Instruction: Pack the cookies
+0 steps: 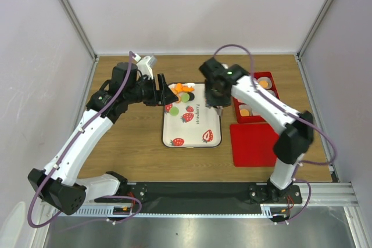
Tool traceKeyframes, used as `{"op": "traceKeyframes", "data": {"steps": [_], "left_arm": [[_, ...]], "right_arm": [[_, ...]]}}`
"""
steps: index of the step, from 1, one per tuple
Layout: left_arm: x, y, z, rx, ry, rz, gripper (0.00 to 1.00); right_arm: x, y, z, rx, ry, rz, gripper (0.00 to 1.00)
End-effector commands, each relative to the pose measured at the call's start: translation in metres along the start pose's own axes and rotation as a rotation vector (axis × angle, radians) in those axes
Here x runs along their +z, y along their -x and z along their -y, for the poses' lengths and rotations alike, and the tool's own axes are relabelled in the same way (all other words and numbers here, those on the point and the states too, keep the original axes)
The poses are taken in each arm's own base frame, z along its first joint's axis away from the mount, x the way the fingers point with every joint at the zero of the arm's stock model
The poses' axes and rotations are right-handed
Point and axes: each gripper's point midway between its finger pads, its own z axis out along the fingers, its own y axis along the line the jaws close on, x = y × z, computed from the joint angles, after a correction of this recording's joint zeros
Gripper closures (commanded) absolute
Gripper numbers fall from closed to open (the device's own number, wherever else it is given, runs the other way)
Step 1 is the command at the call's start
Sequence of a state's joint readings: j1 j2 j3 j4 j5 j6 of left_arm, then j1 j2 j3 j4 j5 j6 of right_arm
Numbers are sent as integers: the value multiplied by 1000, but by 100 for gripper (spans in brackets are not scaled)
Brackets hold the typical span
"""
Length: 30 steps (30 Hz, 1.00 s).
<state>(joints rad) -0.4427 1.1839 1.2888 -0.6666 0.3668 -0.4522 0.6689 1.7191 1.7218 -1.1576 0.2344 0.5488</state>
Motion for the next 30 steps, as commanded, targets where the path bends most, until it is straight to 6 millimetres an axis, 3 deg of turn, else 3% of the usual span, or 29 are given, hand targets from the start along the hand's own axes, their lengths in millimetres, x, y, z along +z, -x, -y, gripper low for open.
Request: {"op": "traceKeyframes", "data": {"steps": [1, 4, 5, 9, 21, 30], "left_arm": [[-20, 25, 13, 15, -14, 96, 32], [-26, 25, 13, 13, -3, 109, 32], [-29, 27, 13, 16, -1, 118, 32], [-35, 26, 10, 14, 21, 132, 32], [-42, 25, 6, 8, 49, 142, 32], [-53, 33, -4, 4, 120, 197, 32]], "right_arm": [[24, 17, -47, -64, 67, 25, 48], [25, 24, -80, -117, 125, 43, 47], [34, 20, -88, -138, 120, 27, 45], [35, 10, -114, -191, 156, 11, 43], [42, -13, -139, -263, 172, -15, 42], [42, -26, -151, -297, 167, -19, 49]]}}
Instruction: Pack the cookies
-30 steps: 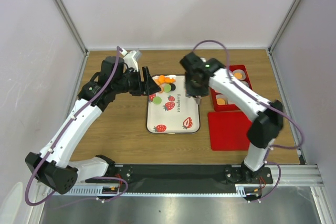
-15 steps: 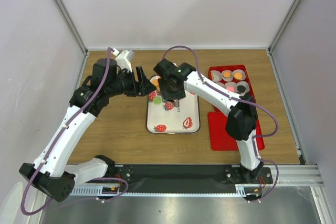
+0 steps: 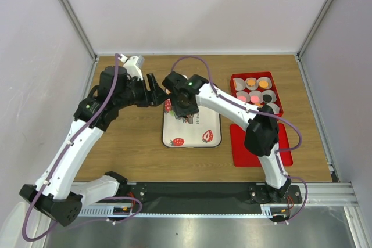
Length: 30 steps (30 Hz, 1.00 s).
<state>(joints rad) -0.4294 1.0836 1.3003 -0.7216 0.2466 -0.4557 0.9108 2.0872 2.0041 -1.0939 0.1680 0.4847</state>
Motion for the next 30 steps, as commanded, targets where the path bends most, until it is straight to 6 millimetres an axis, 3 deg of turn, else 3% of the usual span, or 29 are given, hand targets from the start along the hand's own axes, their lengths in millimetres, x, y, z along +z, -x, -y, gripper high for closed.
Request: {"op": "traceKeyframes", "data": {"steps": [1, 6, 14, 30], "left_arm": [[-17, 23, -1, -6, 41, 91, 32], [-20, 24, -15, -17, 108, 104, 32], [-18, 19, -34, -46, 172, 91, 32], [-15, 14, -59, -93, 235, 89, 31]], "right_arm": [[-8, 12, -10, -15, 13, 48, 49], [-6, 6, -18, -38, 4, 32, 49], [-4, -2, -11, -43, -55, 18, 51], [1, -11, -16, -110, -91, 2, 51]]}}
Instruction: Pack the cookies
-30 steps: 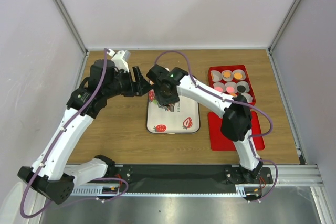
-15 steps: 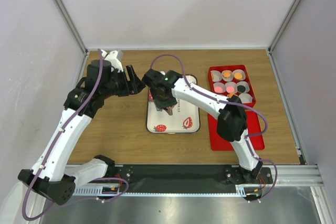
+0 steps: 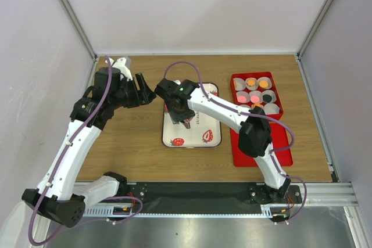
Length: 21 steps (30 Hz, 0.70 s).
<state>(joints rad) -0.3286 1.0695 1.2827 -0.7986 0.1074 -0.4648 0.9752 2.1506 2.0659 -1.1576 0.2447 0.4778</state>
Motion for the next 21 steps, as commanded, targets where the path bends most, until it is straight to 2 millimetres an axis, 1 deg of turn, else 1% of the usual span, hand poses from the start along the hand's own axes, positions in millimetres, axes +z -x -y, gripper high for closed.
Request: {"op": "traceKeyframes", "data": {"steps": [1, 8, 12, 15, 18, 19, 21], "left_arm": [[-4, 10, -3, -25, 3, 48, 31], [-2, 10, -7, -32, 7, 45, 31], [-1, 9, -9, -34, 12, 46, 31], [1, 9, -9, -33, 11, 41, 32], [1, 9, -9, -33, 6, 39, 32], [2, 8, -10, -36, 7, 36, 32], [3, 8, -10, -35, 6, 34, 32]], "right_arm": [[-6, 4, -4, -32, -22, 21, 51], [-4, 1, -3, -46, -33, 14, 51], [-7, 1, -1, -46, -39, 12, 55], [-13, 2, 3, -40, -47, 17, 63], [-22, 4, 9, -22, -42, 24, 66], [-28, 5, 12, -9, -43, 29, 67], [-34, 7, 20, 9, -43, 35, 69]]}}
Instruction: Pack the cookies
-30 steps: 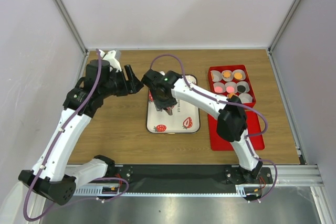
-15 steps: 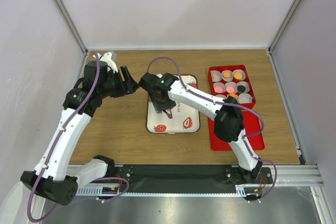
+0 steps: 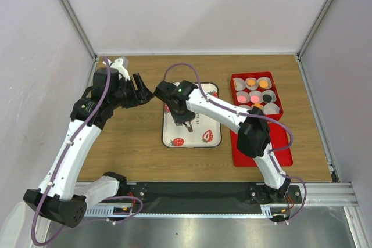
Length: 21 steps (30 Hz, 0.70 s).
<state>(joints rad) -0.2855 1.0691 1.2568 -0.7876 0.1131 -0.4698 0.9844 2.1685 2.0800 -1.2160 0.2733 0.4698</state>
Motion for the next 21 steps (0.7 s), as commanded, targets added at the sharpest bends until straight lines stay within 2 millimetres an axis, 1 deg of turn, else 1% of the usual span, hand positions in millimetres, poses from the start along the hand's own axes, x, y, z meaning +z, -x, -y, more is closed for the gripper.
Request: {"op": "traceKeyframes", "data": {"steps": [1, 4, 5, 7, 8, 11, 13, 14, 15, 16, 17, 19, 20, 21], "left_arm": [[-1, 7, 4, -6, -25, 28, 32], [1, 6, 3, -5, -28, 23, 32], [1, 6, 3, -5, -29, 24, 32], [3, 4, 3, -7, -32, 21, 32], [3, 5, 4, -7, -34, 21, 32], [5, 1, 3, -11, -37, 11, 32], [7, 0, 4, -11, -43, 8, 32], [7, -1, 4, -12, -48, 4, 32], [9, -4, 3, -12, -47, -4, 32], [10, -4, 4, -12, -52, -5, 32], [10, -5, 4, -12, -52, -7, 32], [11, -5, 5, -10, -59, -7, 32], [12, -6, 6, -12, -66, -14, 32], [13, -6, 6, -12, -69, -15, 32]], "right_arm": [[-43, 17, 19, 59, 16, 87, 69], [-48, 18, 28, 90, 30, 89, 70], [-55, 19, 31, 100, 36, 100, 70], [-57, 18, 39, 111, 25, 100, 70], [-62, 18, 42, 121, 25, 108, 70], [-66, 19, 53, 144, 20, 113, 71], [-76, 19, 61, 163, 23, 123, 71], [-77, 20, 69, 180, 14, 123, 71], [-86, 20, 79, 198, 8, 138, 71], [-87, 21, 91, 223, -8, 138, 71], [-91, 20, 99, 238, -14, 145, 71], [-101, 14, 117, 279, -22, 154, 71], [-103, 12, 125, 298, -25, 156, 71], [-97, 5, 140, 330, -52, 133, 71]]}}
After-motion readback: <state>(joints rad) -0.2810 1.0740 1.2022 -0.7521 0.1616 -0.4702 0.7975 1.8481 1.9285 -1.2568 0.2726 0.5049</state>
